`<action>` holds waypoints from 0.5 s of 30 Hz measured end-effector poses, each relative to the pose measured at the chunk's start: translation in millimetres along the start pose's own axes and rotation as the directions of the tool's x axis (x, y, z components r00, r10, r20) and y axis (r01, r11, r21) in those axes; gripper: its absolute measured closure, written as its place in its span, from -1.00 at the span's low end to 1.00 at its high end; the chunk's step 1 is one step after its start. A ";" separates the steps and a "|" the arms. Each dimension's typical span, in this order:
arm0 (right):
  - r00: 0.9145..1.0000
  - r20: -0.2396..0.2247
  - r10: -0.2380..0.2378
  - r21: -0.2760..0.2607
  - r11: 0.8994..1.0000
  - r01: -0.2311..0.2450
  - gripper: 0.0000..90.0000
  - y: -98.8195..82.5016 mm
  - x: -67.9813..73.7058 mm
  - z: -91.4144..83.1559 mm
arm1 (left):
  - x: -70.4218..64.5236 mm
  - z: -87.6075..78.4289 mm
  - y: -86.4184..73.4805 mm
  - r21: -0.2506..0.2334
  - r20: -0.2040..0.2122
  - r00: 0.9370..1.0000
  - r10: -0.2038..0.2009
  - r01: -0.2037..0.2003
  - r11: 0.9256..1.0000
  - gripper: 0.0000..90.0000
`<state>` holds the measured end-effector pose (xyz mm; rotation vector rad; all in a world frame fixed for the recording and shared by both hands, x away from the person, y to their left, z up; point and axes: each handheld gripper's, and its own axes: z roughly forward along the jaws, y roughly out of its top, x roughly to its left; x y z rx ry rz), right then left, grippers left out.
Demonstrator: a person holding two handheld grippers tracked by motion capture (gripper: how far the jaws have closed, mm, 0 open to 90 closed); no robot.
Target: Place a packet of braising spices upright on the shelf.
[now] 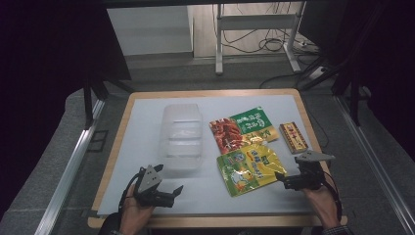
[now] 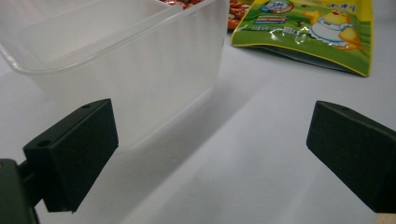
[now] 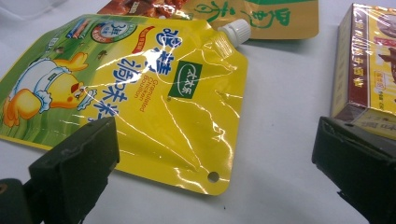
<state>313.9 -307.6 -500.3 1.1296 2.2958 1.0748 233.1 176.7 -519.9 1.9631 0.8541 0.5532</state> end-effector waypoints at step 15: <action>1.000 0.013 -0.011 -0.015 1.000 0.011 -0.99 0.5 -0.7 -1.7 | -14.0 9.8 4.6 0.082 0.022 0.999 0.025 -0.027 0.996 -0.95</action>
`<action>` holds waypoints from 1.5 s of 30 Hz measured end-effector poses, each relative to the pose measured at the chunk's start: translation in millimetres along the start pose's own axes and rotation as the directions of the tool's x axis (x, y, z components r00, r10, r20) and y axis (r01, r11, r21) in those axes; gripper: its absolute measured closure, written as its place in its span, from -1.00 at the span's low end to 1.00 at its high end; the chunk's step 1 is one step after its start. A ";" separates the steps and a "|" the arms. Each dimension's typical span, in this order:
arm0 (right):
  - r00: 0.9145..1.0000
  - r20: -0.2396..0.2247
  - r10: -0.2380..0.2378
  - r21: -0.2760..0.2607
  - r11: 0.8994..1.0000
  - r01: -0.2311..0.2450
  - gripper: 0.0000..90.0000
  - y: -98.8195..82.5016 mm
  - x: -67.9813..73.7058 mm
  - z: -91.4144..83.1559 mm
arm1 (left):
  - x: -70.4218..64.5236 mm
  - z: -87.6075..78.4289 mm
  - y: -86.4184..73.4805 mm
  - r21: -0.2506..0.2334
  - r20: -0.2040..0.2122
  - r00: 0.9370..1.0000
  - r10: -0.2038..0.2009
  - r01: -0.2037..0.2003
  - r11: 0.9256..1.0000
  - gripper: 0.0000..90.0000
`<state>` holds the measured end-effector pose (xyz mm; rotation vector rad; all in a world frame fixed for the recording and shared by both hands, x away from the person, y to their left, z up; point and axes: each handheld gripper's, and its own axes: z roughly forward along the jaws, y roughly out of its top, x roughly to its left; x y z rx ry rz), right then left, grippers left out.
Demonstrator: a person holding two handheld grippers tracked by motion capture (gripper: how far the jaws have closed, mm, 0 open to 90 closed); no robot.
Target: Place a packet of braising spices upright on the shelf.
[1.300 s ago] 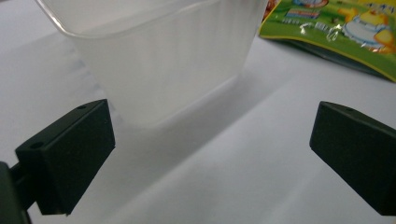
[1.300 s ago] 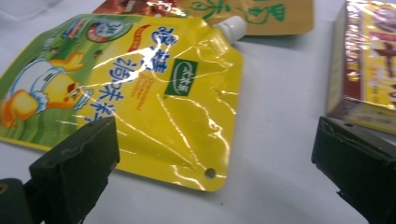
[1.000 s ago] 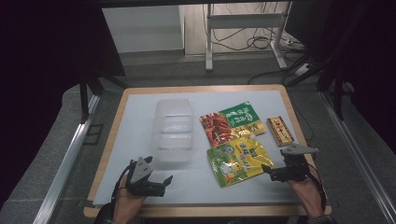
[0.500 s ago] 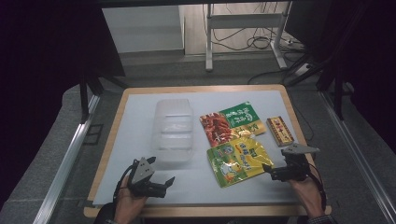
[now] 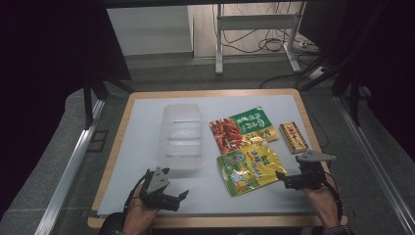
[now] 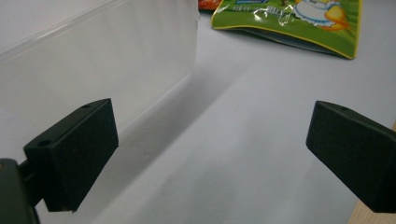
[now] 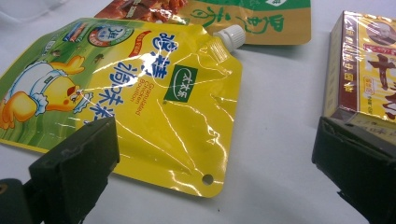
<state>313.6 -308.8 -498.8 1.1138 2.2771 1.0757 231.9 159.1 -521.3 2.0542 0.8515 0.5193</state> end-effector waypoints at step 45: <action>1.000 0.025 -0.014 0.008 1.000 0.013 -0.98 1.5 -0.2 0.8 | -25.7 36.7 29.6 0.022 0.163 0.987 0.016 -0.020 1.000 -0.12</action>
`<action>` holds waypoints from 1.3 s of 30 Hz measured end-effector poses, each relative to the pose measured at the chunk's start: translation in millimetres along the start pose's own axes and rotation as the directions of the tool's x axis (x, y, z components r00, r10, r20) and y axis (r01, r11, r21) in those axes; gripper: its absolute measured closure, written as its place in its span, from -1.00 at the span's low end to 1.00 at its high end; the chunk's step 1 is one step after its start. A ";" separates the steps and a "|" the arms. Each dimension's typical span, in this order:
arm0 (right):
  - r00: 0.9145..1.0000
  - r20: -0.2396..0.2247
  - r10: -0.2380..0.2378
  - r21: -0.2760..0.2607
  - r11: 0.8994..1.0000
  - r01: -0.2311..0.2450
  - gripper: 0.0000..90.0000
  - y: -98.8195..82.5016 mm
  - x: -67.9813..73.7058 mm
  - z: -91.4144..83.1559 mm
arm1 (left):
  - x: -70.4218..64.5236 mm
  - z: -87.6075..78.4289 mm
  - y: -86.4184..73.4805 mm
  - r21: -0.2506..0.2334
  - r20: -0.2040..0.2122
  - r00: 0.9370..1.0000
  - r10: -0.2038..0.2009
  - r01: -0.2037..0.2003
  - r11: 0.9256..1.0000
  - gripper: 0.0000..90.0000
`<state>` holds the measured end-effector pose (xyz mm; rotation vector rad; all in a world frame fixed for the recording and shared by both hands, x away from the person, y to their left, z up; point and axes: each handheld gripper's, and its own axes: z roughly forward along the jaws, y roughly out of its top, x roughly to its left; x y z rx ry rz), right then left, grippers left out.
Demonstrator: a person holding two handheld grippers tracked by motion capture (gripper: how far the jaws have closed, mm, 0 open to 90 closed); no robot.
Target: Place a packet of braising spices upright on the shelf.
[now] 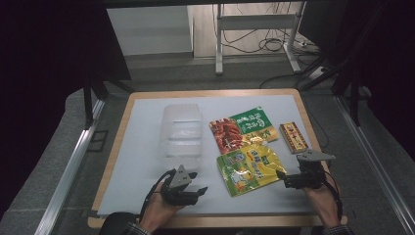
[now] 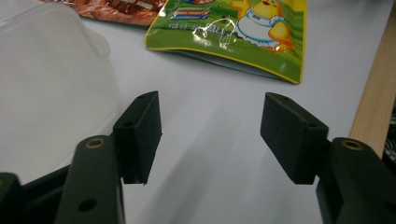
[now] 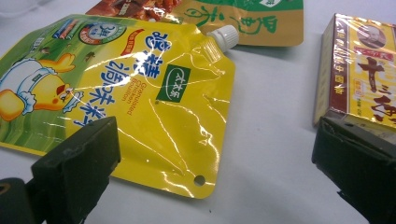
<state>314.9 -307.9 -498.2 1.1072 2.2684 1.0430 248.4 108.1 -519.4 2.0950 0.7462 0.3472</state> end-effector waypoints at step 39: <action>1.000 -0.003 -0.028 0.007 1.000 0.028 -0.97 -0.5 -0.2 2.3 | 1.3 70.5 44.2 -0.034 0.088 0.993 0.075 -0.072 0.997 0.99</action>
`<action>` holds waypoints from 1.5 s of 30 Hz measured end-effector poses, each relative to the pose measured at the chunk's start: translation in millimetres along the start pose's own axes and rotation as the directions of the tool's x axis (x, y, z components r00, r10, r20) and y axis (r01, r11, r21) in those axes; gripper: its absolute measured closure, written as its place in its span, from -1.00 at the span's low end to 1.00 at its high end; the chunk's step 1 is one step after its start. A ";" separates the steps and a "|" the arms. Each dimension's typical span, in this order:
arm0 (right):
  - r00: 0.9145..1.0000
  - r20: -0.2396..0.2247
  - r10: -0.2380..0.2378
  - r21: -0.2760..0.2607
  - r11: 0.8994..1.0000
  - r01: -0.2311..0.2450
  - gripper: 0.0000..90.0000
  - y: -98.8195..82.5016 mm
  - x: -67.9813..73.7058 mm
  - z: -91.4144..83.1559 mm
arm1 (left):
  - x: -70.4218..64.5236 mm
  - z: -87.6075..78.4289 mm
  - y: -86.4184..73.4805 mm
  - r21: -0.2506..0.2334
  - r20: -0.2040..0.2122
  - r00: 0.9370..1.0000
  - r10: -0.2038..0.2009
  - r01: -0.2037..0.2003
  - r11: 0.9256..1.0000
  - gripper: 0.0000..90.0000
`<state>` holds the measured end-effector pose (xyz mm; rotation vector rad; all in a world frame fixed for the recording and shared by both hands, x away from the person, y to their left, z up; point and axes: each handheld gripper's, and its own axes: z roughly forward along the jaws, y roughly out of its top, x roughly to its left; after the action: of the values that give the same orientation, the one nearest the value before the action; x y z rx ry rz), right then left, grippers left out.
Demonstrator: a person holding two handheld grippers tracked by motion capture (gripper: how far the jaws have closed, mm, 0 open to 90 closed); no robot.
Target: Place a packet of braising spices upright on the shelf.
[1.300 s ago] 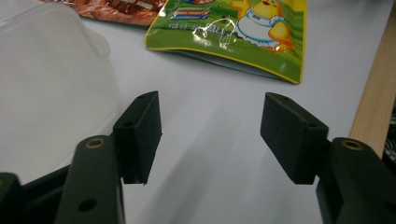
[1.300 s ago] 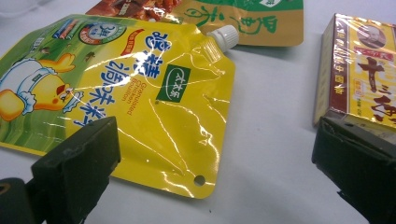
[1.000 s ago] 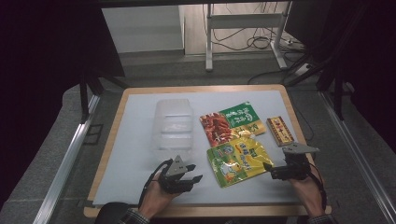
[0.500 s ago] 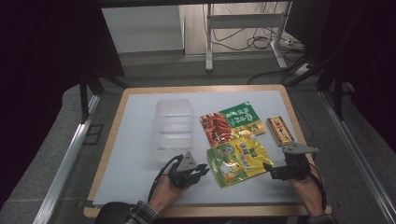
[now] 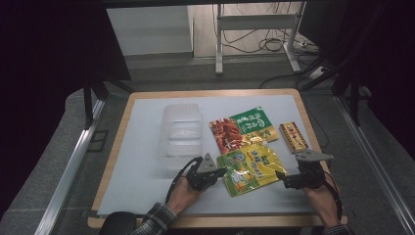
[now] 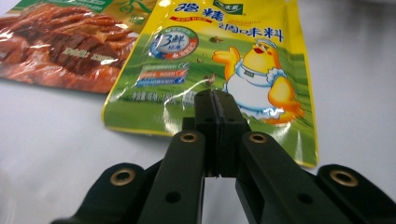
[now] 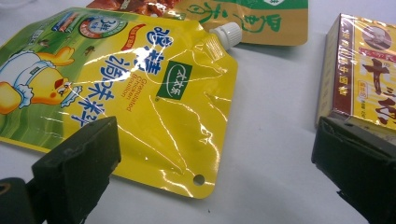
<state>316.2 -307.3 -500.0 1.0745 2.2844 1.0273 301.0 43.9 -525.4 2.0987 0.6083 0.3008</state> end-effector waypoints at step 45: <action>0.991 -0.122 0.056 0.042 0.998 -0.051 -0.98 3.6 6.2 12.5 | -3.8 23.8 -3.1 0.110 -0.038 0.999 0.024 -0.020 0.994 1.00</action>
<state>321.9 -295.3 -505.6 1.1224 2.3936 1.1035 307.1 26.6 -541.3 2.2109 0.6378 0.3286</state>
